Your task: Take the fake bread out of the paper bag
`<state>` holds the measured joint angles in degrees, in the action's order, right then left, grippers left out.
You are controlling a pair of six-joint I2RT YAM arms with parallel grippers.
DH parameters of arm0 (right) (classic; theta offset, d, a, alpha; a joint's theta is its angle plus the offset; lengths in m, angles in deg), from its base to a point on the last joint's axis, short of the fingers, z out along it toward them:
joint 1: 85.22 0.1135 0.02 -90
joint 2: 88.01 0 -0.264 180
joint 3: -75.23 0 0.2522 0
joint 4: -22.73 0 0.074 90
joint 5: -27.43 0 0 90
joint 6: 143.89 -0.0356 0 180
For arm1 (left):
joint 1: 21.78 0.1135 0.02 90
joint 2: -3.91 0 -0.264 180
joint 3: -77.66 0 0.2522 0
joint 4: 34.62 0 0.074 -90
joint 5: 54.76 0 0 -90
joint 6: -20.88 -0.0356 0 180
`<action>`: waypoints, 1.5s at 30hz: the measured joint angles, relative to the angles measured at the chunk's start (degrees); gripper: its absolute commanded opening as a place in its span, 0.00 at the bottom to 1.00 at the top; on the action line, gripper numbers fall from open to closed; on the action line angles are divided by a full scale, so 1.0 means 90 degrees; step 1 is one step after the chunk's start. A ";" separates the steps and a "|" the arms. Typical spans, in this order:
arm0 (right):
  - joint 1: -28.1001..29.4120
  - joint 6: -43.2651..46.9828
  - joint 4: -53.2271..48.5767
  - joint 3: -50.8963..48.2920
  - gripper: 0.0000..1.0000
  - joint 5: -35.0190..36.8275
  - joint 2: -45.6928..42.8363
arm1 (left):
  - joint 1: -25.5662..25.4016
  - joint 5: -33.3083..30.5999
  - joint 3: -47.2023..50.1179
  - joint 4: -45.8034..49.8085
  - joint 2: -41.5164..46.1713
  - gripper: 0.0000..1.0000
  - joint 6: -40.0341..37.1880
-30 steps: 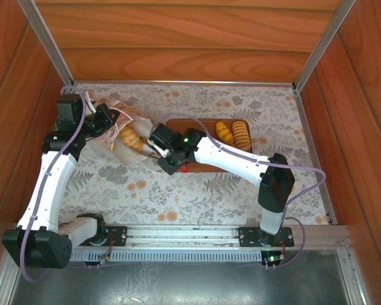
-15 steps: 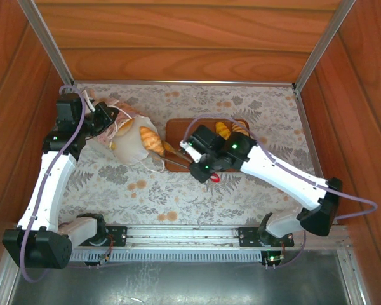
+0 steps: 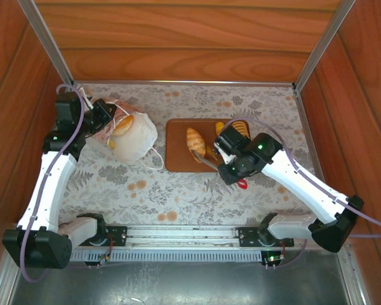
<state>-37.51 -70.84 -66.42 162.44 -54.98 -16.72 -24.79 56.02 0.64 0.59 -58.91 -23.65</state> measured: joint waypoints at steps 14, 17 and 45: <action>-0.0396 -0.0206 -0.0811 0.0073 0.34 0.0537 0.0857 | 0.0000 -0.0002 0.0148 -0.0012 0.0187 0.00 0.0058; -0.0408 -0.0228 -0.0833 0.0075 0.34 0.0634 0.1042 | 0.0000 -0.0005 0.0160 -0.0012 0.0211 0.00 0.0058; -0.0432 -0.0019 -0.0947 0.1105 0.36 0.1324 0.2110 | 0.0000 0.0051 0.0240 -0.0248 0.0053 0.00 0.0119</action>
<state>-41.40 -71.01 -74.95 172.38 -43.07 2.27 -24.79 56.48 2.80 -1.64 -58.43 -22.58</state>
